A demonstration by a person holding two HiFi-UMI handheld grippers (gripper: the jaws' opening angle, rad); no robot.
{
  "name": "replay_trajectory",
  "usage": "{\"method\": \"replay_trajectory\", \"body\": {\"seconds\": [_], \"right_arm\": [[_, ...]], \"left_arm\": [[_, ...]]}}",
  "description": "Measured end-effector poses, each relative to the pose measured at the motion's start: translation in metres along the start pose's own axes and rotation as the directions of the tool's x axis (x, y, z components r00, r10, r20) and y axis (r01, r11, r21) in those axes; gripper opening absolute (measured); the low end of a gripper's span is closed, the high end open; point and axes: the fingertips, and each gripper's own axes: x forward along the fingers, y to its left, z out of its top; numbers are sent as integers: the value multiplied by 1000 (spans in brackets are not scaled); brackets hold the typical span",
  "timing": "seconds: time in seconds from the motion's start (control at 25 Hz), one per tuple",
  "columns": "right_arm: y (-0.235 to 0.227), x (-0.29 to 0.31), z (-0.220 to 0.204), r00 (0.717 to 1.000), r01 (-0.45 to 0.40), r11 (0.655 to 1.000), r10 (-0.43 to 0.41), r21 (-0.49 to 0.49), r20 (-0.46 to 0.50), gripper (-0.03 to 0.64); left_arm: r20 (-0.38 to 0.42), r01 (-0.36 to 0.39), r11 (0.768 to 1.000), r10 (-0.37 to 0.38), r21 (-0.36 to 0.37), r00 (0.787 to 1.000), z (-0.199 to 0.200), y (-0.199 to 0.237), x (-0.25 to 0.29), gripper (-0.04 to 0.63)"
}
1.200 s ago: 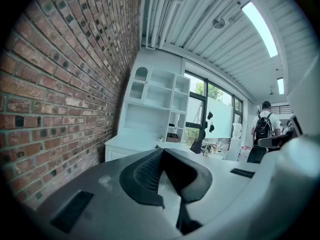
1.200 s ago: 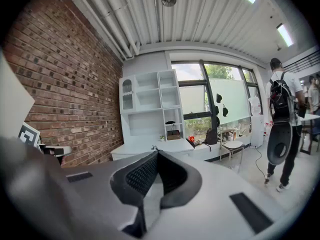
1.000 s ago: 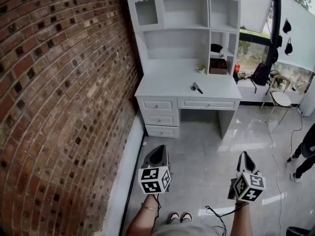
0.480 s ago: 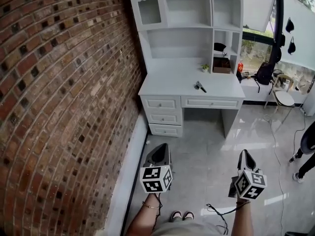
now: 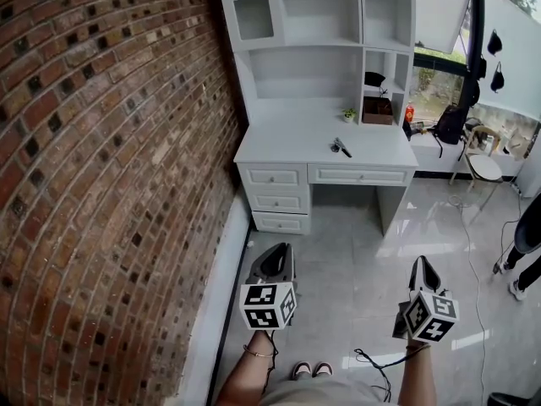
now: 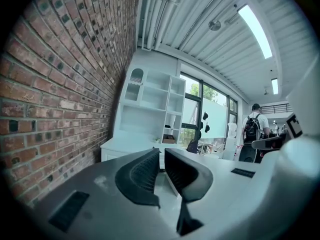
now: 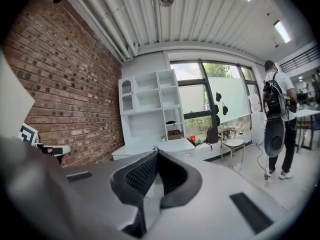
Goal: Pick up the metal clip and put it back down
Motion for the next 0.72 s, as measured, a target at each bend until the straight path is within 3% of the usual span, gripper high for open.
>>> {"method": "replay_trajectory", "body": {"seconds": [0.72], "right_arm": [[18,9,-3,1000,30,999,-30,-37,-7,2]], "left_arm": [[-14,20,999,-21,-27,1000,-6,29,4,158]]}}
